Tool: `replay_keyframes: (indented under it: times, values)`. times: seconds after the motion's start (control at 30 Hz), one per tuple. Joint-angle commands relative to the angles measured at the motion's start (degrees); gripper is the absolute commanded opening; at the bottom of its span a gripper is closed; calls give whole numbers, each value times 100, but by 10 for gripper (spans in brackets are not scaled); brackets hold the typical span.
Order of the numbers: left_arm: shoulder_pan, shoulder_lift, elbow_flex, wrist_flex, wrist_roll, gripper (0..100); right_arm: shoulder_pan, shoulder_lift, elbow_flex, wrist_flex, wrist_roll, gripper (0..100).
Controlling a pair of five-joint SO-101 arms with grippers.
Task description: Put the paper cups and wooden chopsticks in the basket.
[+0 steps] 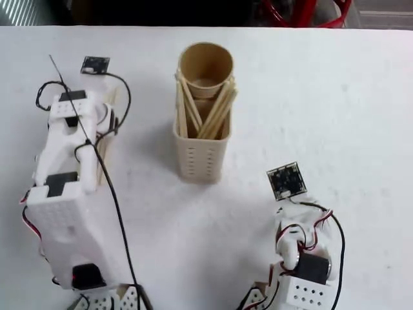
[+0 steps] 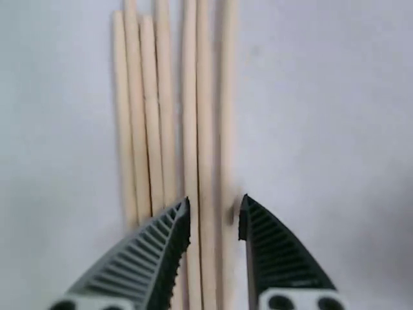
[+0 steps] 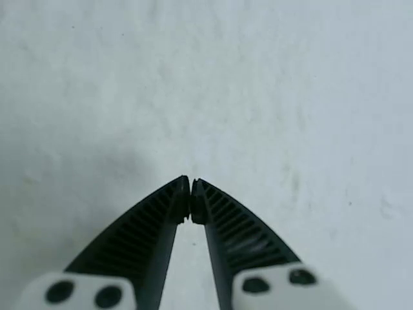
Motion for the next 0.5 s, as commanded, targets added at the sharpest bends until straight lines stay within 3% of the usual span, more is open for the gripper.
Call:
replay_keyframes:
  times: [0.0,0.47]
  values:
    - [136,-110,-290,0,-123,116,-57,-48,53,-4,0,18]
    - [136,-127,-299,-18,-132,107,-57,-48,53,-4,0,18]
